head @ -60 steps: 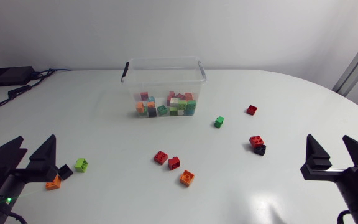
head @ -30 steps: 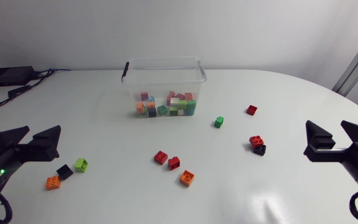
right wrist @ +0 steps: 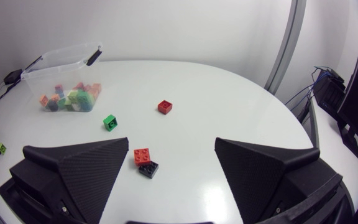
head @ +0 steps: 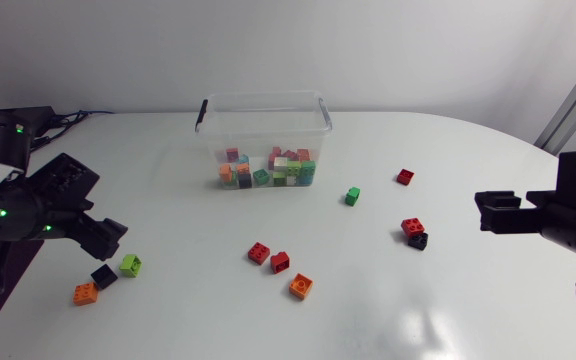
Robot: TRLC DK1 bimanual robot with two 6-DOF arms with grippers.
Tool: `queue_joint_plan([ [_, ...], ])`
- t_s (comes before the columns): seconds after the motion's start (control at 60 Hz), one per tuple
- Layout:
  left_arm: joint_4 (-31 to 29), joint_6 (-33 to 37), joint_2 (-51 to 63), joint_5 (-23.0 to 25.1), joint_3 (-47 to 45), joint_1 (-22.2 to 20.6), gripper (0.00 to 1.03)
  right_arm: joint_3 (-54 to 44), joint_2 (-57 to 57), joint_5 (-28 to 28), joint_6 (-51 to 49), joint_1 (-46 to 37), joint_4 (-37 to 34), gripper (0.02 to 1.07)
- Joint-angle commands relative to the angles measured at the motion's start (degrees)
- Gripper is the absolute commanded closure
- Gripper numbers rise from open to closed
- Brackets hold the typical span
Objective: Place the duplo bricks in the container
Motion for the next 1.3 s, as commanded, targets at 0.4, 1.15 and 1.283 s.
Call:
queue_joint_plan([
  [0.4, -6.3, 42.4, 18.8, 4.2, 6.5, 6.3, 0.11, 7.0, 8.8, -10.0, -8.0, 0.8, -8.1, 0.07],
  [1.15, -16.8, 59.5, 39.8, 7.5, 16.8, 7.4, 0.43, 17.7, 32.7, -11.6, -17.5, -0.3, -11.9, 0.07],
  [1.283, -19.9, 59.5, 42.6, 7.9, 18.8, 7.0, 0.57, 19.9, 38.6, -10.4, -17.5, -0.6, -12.5, 0.11],
])
